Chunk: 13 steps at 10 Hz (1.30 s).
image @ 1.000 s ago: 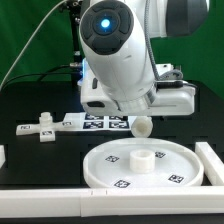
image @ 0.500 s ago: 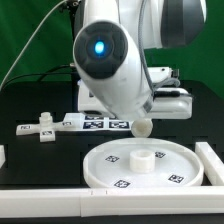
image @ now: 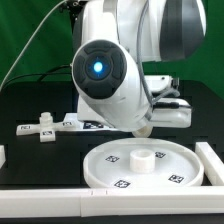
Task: Assemble round table
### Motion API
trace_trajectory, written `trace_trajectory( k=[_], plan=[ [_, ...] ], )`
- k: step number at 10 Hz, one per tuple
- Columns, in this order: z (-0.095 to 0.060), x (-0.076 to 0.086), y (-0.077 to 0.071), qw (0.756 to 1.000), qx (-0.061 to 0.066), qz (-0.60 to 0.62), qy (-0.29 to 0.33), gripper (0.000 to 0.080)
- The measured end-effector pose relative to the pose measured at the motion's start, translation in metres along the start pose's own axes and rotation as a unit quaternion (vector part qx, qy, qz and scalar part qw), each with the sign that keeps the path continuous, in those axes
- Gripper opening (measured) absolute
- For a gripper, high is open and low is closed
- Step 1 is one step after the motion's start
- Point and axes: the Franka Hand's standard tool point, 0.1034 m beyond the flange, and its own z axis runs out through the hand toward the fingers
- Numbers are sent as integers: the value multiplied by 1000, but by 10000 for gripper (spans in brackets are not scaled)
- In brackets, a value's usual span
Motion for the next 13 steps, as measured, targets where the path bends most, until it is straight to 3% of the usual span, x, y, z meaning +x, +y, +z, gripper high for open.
trace_trajectory(
  k=[3, 4, 5, 6, 9, 11, 13],
  plan=[
    [19, -1, 3, 1000, -4, 10, -11, 649],
    [17, 0, 3, 1000, -3, 10, -10, 533],
    [18, 0, 3, 1000, -4, 10, -10, 533],
    [17, 0, 3, 1000, -3, 10, -10, 401],
    [11, 0, 1, 1000, -3, 6, 4, 404],
    [-24, -19, -6, 999, 1, -30, 22, 404],
    [-68, -36, -18, 990, -2, -90, 112, 404]
  ],
)
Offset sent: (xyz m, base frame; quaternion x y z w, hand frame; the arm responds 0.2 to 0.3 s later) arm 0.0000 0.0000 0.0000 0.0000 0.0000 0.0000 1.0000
